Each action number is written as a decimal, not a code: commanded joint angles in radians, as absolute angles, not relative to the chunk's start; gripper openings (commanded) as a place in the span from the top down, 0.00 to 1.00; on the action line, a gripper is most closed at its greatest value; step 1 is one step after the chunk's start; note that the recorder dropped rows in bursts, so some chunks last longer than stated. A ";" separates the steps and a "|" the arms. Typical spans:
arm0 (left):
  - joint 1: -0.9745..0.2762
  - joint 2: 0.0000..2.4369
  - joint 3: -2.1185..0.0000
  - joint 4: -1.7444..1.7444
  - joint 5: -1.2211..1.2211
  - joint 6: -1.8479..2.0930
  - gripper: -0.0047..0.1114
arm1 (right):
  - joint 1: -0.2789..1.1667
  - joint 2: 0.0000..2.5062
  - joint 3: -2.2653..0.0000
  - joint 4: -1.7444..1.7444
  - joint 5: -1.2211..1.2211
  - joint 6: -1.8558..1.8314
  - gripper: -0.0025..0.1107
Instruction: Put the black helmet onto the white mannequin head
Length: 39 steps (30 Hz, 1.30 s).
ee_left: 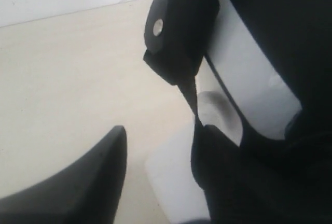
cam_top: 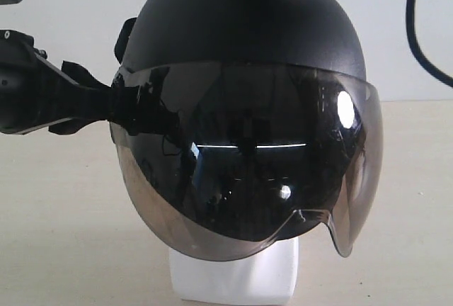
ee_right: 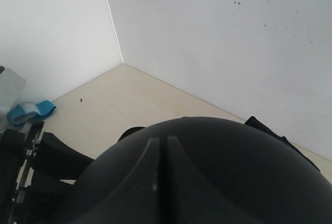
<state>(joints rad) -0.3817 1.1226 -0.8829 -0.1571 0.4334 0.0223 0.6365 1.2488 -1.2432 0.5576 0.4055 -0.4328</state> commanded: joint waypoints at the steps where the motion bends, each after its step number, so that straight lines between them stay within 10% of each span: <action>1: -0.380 1.128 -0.889 -0.161 0.419 0.051 0.70 | 0.637 1.269 -1.226 0.526 0.472 -0.426 0.98; 5: -0.380 1.128 -0.889 -0.131 0.417 0.054 0.92 | 0.637 1.269 -1.234 0.526 0.459 -0.426 0.98; 39: -0.264 1.248 -0.889 -0.034 0.377 0.011 0.92 | 0.637 1.169 -1.337 -0.072 0.502 0.045 0.98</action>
